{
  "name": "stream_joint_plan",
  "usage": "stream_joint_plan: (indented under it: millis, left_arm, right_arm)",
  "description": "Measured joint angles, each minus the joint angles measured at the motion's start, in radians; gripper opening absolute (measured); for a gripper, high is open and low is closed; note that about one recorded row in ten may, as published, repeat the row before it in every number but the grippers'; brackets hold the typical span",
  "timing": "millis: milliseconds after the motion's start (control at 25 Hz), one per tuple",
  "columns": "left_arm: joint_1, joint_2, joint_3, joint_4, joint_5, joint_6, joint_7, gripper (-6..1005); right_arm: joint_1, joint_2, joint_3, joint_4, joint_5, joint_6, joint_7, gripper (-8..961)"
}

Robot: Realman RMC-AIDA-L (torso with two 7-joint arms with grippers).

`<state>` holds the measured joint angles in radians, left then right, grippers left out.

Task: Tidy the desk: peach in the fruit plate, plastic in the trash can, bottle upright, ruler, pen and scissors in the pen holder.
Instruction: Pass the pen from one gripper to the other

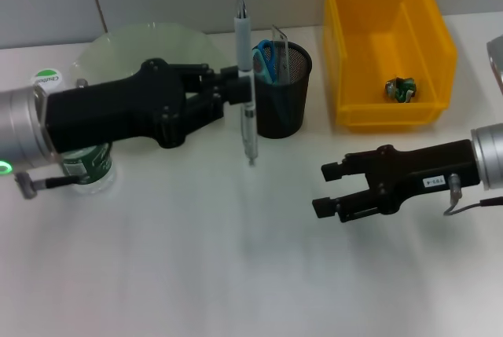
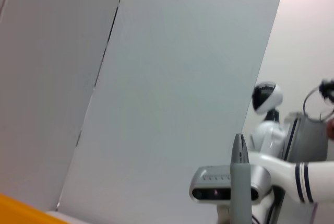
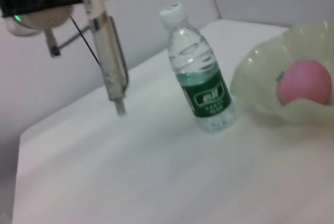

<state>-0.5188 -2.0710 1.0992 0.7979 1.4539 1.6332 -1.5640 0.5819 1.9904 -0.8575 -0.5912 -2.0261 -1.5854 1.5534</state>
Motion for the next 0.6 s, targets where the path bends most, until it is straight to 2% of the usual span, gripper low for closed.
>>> stream_joint_plan:
  millis: [80, 160, 360, 400, 560, 600]
  left_arm:
    - [0.001, 0.0, 0.012, -0.021, -0.021, -0.002, 0.018, 132]
    - [-0.013, -0.002, 0.039, -0.153, -0.117, -0.008, 0.106, 132]
    - [-0.015, -0.002, 0.041, -0.176, -0.139, -0.008, 0.122, 132]
    - [-0.016, -0.004, 0.042, -0.259, -0.211, -0.005, 0.168, 132]
    - [-0.017, -0.005, 0.042, -0.315, -0.262, -0.003, 0.189, 132]
    - [-0.018, -0.007, 0.042, -0.361, -0.3, -0.003, 0.197, 132]
  right_arm:
    - [-0.008, 0.006, 0.0, 0.002, 0.029, -0.005, -0.036, 823]
    - [-0.017, 0.012, 0.0, 0.009, 0.081, -0.018, -0.087, 823]
    - [-0.039, 0.021, 0.0, 0.013, 0.152, -0.036, -0.147, 823]
    - [-0.044, 0.023, 0.0, 0.014, 0.169, -0.038, -0.158, 823]
    - [-0.066, 0.03, 0.0, 0.024, 0.227, -0.058, -0.197, 823]
    - [-0.071, 0.035, 0.001, 0.024, 0.231, -0.061, -0.206, 823]
